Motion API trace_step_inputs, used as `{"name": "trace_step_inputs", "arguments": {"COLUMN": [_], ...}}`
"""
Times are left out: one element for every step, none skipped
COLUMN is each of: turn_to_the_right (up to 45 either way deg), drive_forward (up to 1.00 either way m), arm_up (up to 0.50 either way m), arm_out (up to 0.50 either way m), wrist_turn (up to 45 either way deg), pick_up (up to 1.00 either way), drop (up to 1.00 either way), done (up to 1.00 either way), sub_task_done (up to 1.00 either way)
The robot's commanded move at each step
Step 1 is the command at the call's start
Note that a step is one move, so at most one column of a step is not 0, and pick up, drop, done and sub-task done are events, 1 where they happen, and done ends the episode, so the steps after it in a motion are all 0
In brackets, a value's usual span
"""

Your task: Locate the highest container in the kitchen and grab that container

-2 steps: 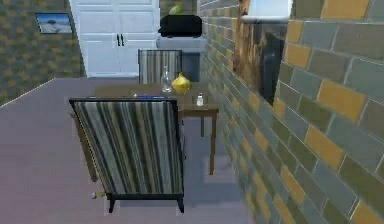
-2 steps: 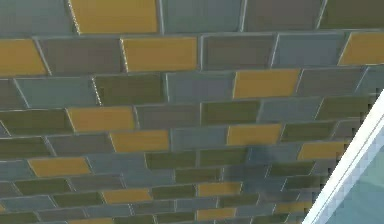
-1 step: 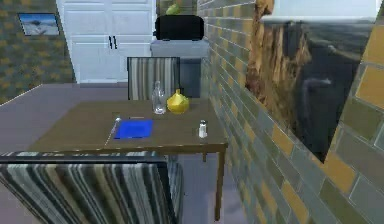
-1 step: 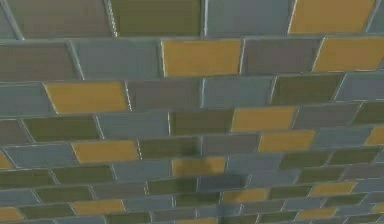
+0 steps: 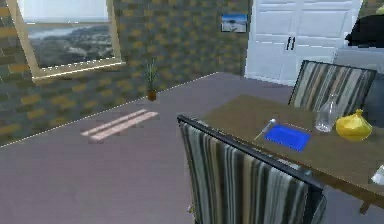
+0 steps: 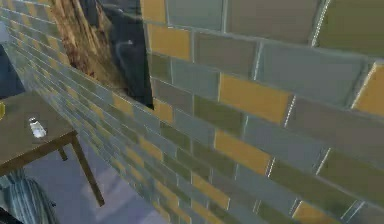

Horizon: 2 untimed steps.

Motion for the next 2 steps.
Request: {"name": "trace_step_inputs", "arguments": {"turn_to_the_right": [-45.0,-18.0], "drive_forward": [0.00,0.00], "arm_up": [0.00,0.00], "arm_out": [0.00,0.00], "wrist_turn": [0.0,0.0], "pick_up": [0.00,0.00], "drop": [0.00,0.00], "done": [0.00,0.00], "sub_task_done": [0.00,0.00]}}
